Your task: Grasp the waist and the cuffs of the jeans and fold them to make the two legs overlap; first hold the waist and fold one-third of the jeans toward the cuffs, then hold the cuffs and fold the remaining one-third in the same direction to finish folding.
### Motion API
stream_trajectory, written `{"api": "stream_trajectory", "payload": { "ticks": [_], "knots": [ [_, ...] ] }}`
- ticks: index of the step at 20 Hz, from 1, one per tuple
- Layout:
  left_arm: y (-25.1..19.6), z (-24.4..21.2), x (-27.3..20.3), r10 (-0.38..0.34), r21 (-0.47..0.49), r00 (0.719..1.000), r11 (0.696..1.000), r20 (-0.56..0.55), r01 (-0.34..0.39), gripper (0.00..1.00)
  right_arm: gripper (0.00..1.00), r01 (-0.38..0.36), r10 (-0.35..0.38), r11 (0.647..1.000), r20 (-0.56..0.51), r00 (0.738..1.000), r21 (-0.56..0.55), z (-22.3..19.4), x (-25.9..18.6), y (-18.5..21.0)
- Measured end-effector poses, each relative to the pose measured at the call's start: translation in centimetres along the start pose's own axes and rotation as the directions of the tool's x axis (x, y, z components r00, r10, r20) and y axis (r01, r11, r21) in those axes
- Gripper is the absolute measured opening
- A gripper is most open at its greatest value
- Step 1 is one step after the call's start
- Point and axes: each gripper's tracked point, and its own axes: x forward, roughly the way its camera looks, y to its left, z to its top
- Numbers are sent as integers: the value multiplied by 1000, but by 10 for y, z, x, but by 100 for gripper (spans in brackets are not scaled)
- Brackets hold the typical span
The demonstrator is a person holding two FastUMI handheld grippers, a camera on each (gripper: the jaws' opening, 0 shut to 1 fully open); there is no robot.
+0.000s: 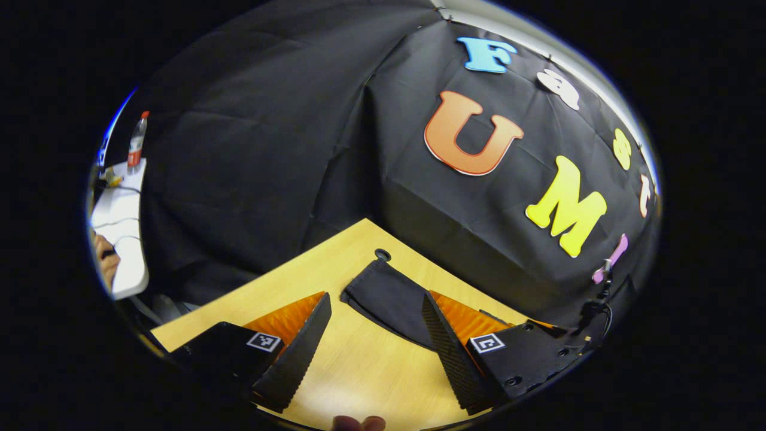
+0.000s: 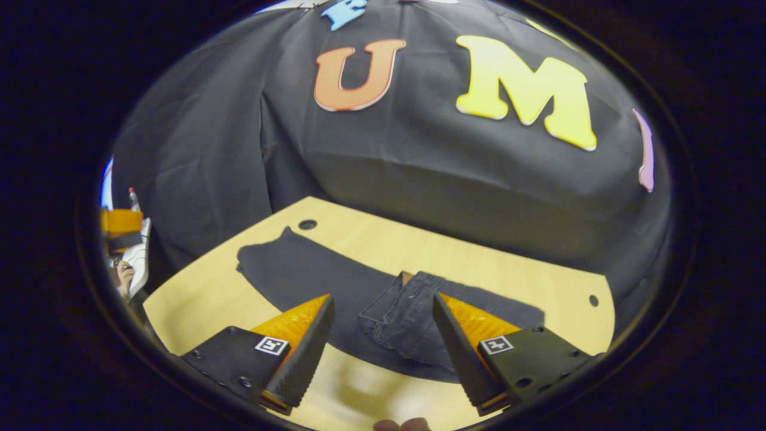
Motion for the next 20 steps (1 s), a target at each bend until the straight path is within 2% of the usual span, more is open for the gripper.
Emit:
{"api": "stream_trajectory", "payload": {
  "ticks": [2, 3, 6, 10, 14, 15, 17, 18, 20],
  "knots": [
    [-2, -19, 20, -39, -150, 997, 988, -64, 29, 99, 99, -3, 3, 1000, 16, 1000, -12, 21, -38, -19],
    [0, -27, 35, -61, -233, 993, 972, -98, 37, 99, 99, 2, -1, 1000, 34, 999, -19, 32, -54, -29],
    [11, -56, 84, -103, -465, 979, 885, -173, 11, 98, 99, 47, -45, 999, 79, 996, -23, 53, -97, -67],
    [25, -73, 128, -108, -583, 979, 812, -172, -13, 98, 99, 150, -150, 989, 45, 988, 14, 34, -125, -122],
    [31, -84, 148, -110, -675, 976, 736, -187, -46, 98, 99, 230, -231, 971, 6, 973, 67, 20, -144, -156],
    [30, -79, 147, -108, -711, 978, 701, -177, -51, 98, 99, 241, -242, 967, 2, 970, 79, 18, -148, -161],
    [35, -66, 166, -91, -753, 985, 656, -145, -50, 97, 99, 256, -258, 962, 1, 966, 98, 18, -154, -168],
    [33, -66, 171, -92, -763, 986, 645, -141, -49, 100, 99, 258, -260, 960, 0, 966, 109, 19, -156, -170],
    [32, -66, 181, -89, -762, 985, 646, -149, -57, 96, 99, 262, -264, 957, -2, 965, 124, 24, -159, -171]
  ]
}}
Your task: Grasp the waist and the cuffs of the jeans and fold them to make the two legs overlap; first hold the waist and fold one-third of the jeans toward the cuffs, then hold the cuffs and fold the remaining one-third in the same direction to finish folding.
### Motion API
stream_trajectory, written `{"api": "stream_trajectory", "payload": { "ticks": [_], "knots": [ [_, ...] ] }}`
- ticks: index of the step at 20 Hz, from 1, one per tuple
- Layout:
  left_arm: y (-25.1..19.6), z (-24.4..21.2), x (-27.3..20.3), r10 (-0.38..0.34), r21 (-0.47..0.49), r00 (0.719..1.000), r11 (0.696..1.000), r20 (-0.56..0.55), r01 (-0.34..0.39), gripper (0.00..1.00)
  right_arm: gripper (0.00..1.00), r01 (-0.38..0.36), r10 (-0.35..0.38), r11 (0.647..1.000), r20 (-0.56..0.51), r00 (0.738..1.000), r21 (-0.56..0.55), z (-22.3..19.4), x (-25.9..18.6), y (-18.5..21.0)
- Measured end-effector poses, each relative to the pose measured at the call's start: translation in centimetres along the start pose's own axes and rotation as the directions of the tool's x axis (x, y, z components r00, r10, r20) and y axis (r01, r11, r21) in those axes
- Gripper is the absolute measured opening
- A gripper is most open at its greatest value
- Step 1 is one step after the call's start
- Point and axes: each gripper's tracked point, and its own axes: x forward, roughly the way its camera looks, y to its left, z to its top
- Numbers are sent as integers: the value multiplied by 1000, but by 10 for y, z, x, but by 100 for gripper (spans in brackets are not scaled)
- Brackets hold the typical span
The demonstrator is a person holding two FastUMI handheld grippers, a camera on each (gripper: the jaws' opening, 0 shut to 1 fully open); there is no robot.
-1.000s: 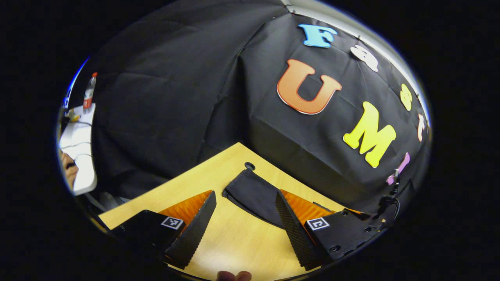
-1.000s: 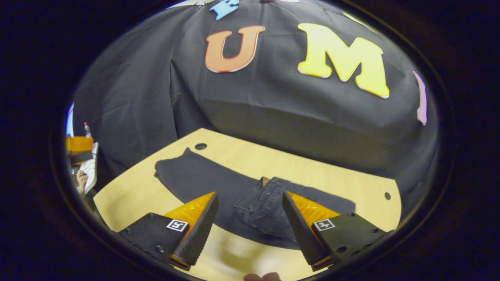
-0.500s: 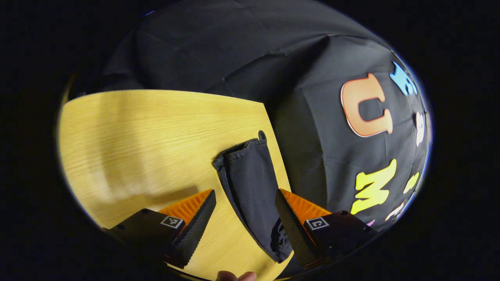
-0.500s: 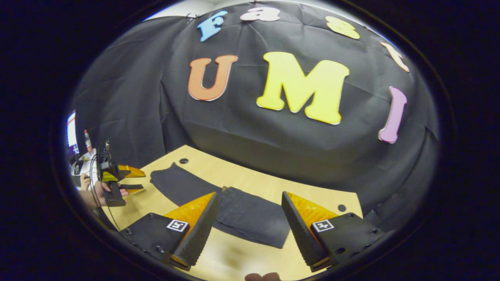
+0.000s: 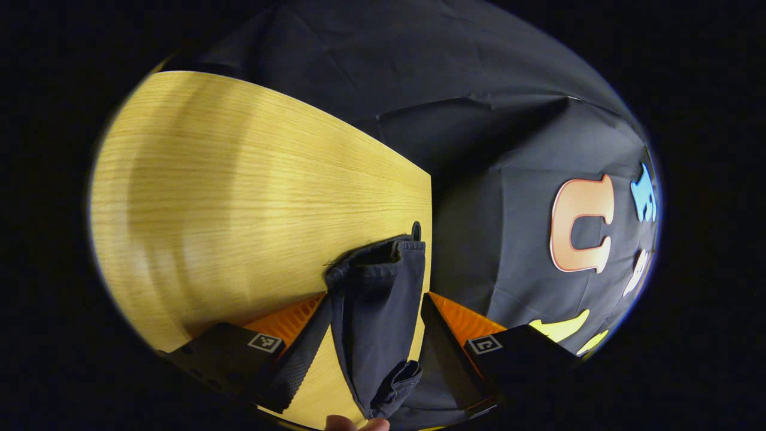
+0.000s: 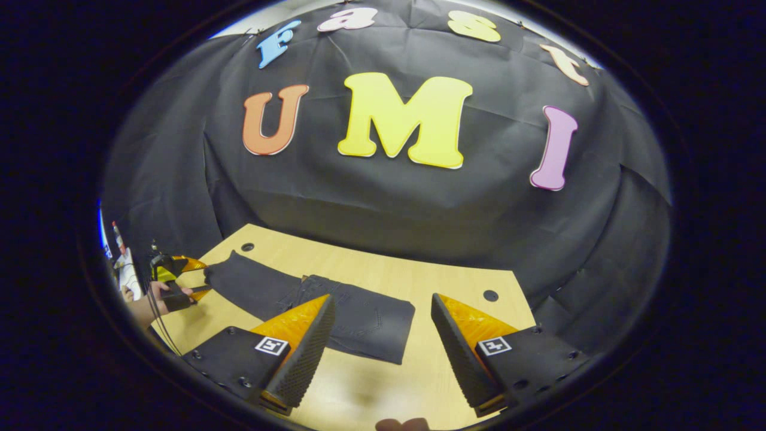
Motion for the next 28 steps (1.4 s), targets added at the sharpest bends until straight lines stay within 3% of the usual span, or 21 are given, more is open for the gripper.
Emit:
{"api": "stream_trajectory", "payload": {
  "ticks": [4, 5, 6, 8, 9, 10, 14, 18, 22, 26, 28],
  "knots": [
    [1, 5, 12, 15, 47, 1000, 999, 5, -15, 95, 99, 14, -14, 1000, -16, 1000, 13, -8, -1, -6],
    [5, 5, 16, 30, 57, 1000, 998, 3, -30, 82, 99, 18, -18, 1000, -21, 1000, 13, -11, -2, -8],
    [7, 4, 20, 31, 55, 1000, 998, 2, -31, 63, 99, 25, -24, 1000, -25, 999, 11, -13, -2, -9],
    [9, 4, 25, 40, 53, 999, 998, 1, -40, 39, 99, 38, -38, 999, -28, 999, 11, -16, -6, -16],
    [13, 3, 25, 57, 61, 998, 996, 3, -57, 46, 99, 44, -44, 999, -29, 999, 14, -19, -9, -18],
    [13, 2, 26, 67, 67, 998, 996, -1, -67, 24, 99, 53, -53, 998, -30, 998, 16, -20, -12, -22],
    [-16, -2, 19, -5, 146, 1000, 989, -13, 6, 14, 99, 96, -96, 994, 2, 995, 45, -20, -25, -35],
    [-68, -23, 3, -92, 293, 995, 951, -42, 100, 12, 99, 110, -112, 991, 24, 993, 77, -21, -42, -48],
    [-132, -72, -23, -173, 466, 980, 863, -93, 197, 11, 99, 127, -134, 986, 58, 989, 104, -21, -63, -69],
    [-196, -155, -36, -238, 630, 957, 721, -167, 289, 11, 99, 164, -176, 977, 79, 981, 134, -28, -89, -102],
    [-215, -209, -49, -259, 709, 941, 620, -219, 336, 11, 99, 195, -209, 969, 85, 974, 155, -34, -100, -123]
  ]
}}
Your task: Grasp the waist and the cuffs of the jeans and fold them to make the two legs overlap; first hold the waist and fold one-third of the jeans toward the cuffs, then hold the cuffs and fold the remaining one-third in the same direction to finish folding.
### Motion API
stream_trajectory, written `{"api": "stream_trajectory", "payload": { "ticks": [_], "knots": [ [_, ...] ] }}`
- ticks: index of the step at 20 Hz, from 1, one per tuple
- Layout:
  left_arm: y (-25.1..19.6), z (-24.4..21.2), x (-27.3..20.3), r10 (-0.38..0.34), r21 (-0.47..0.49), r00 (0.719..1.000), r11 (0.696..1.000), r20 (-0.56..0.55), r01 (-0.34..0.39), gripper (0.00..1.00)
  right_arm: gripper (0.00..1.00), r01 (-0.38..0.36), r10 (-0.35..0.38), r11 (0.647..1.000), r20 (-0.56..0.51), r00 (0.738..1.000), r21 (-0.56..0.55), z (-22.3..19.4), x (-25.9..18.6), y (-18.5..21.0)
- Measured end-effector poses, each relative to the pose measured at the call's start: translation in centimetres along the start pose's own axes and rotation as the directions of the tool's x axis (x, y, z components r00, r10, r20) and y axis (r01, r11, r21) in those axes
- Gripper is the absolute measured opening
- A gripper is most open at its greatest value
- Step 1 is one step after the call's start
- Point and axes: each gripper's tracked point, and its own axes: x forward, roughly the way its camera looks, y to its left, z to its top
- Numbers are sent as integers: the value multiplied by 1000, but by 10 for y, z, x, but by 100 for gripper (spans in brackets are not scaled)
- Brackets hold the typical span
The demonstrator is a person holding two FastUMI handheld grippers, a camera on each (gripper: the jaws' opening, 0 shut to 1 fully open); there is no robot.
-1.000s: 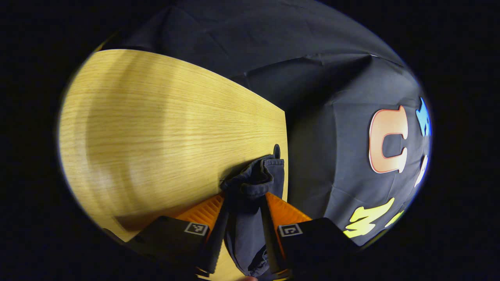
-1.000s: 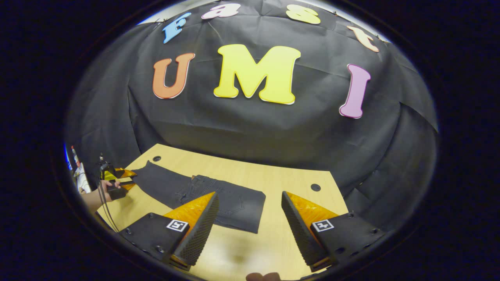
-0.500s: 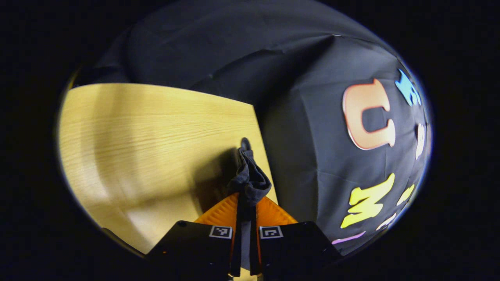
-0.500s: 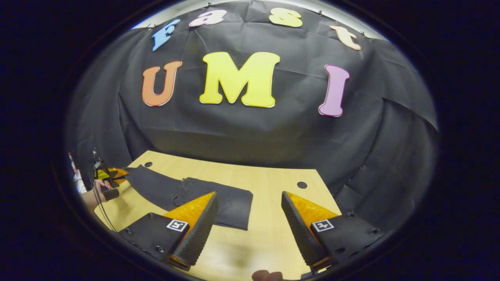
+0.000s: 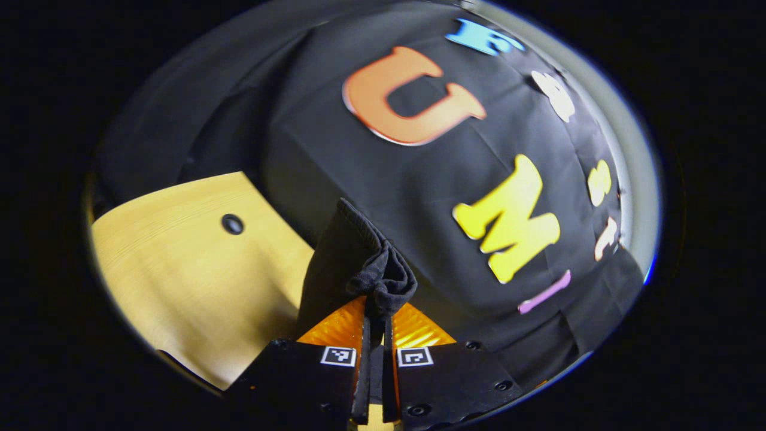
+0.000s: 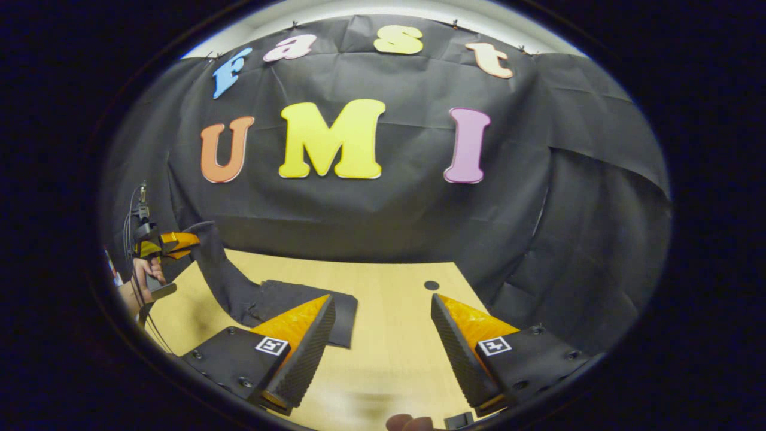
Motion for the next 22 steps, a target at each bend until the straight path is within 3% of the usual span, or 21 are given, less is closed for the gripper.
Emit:
{"api": "stream_trajectory", "payload": {
  "ticks": [4, 9, 16, 19, 22],
  "knots": [
    [-73, -59, 38, -43, 255, 998, 965, -45, 53, 11, 99, 80, -79, 995, -11, 997, 60, -17, -10, -49],
    [-96, -149, 68, -1, 467, 995, 883, -96, 45, 11, 99, 166, -160, 980, -64, 985, 110, -48, -20, -103],
    [-69, -261, 87, 82, 566, 972, 822, -218, 58, 14, 99, 203, -187, 973, -140, 972, 111, -80, -16, -137],
    [-55, -295, 90, 132, 575, 957, 817, -260, 44, 18, 99, 196, -179, 975, -149, 972, 105, -84, -10, -143],
    [-46, -312, 91, 158, 548, 948, 836, -277, 21, 22, 99, 176, -159, 979, -153, 975, 103, -85, -5, -142]
  ]
}}
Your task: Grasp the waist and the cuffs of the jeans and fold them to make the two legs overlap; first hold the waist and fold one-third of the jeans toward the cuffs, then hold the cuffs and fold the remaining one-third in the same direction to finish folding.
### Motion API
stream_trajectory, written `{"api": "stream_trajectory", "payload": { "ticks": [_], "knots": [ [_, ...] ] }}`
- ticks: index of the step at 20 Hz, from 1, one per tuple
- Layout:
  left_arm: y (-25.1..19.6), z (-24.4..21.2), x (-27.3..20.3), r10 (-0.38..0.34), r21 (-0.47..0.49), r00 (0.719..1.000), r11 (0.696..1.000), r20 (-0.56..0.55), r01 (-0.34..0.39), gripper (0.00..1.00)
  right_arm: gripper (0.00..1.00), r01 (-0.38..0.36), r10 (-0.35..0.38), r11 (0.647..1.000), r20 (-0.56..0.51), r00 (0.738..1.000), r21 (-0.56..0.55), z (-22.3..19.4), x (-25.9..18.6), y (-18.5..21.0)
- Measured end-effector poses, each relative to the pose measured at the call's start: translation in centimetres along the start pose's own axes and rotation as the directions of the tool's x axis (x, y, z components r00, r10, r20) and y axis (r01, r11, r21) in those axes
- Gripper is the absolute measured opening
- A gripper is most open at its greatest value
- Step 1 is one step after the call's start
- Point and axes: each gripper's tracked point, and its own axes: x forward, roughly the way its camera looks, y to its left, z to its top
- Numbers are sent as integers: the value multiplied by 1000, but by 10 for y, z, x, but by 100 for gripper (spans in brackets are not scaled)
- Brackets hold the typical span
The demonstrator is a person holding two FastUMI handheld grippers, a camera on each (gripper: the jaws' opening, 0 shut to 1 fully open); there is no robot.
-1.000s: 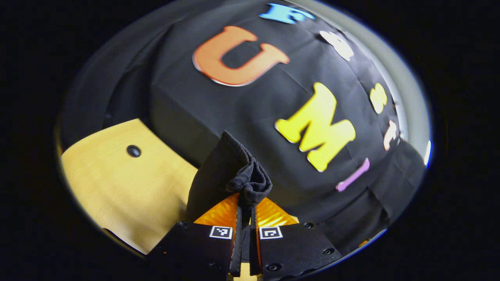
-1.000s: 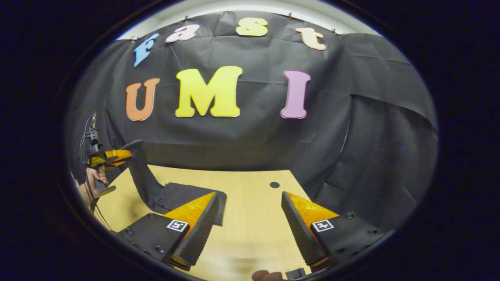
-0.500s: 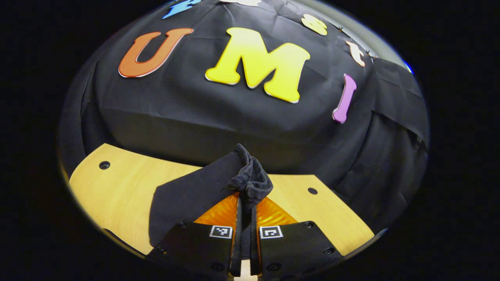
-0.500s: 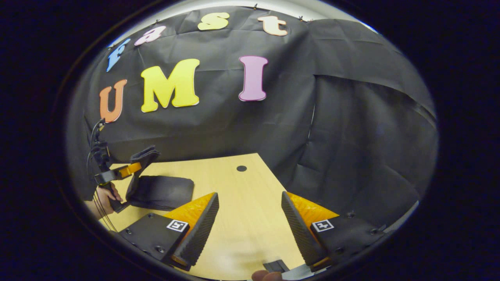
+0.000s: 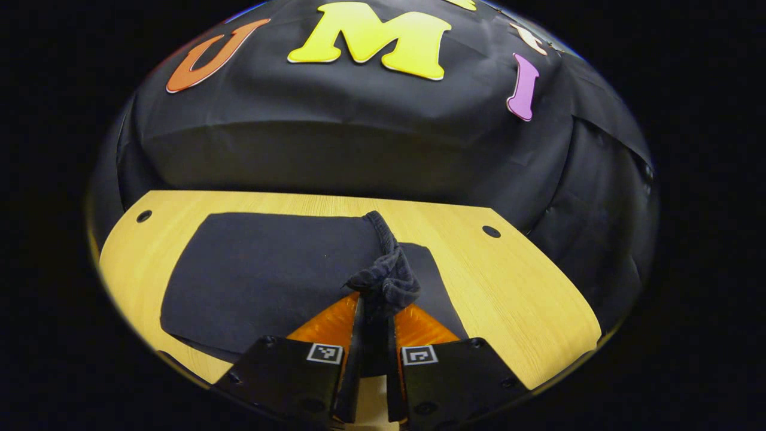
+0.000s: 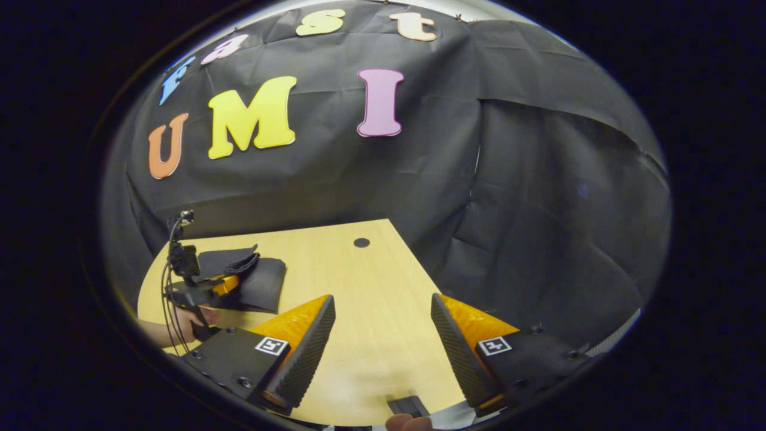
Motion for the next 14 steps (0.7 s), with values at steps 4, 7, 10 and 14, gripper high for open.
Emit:
{"api": "stream_trajectory", "payload": {
  "ticks": [4, 7, 10, 14],
  "knots": [
    [-3, -1, 0, 20, -25, 1000, 999, -12, -20, 42, 99, -37, 37, 999, 2, 999, -4, 4, 8, 6],
    [-17, 3, -9, 4, -24, 1000, 1000, -18, -5, 82, 99, -70, 70, 998, 9, 998, 0, 6, 15, 13],
    [-24, 16, -34, 0, -39, 1000, 999, -10, 0, 100, 99, -118, 119, 993, 47, 992, -18, 20, 17, 32],
    [-5, 82, -96, 42, -20, 990, 999, 132, -39, 100, 99, -214, 218, 976, 127, 968, -46, 54, 19, 81]
  ]
}}
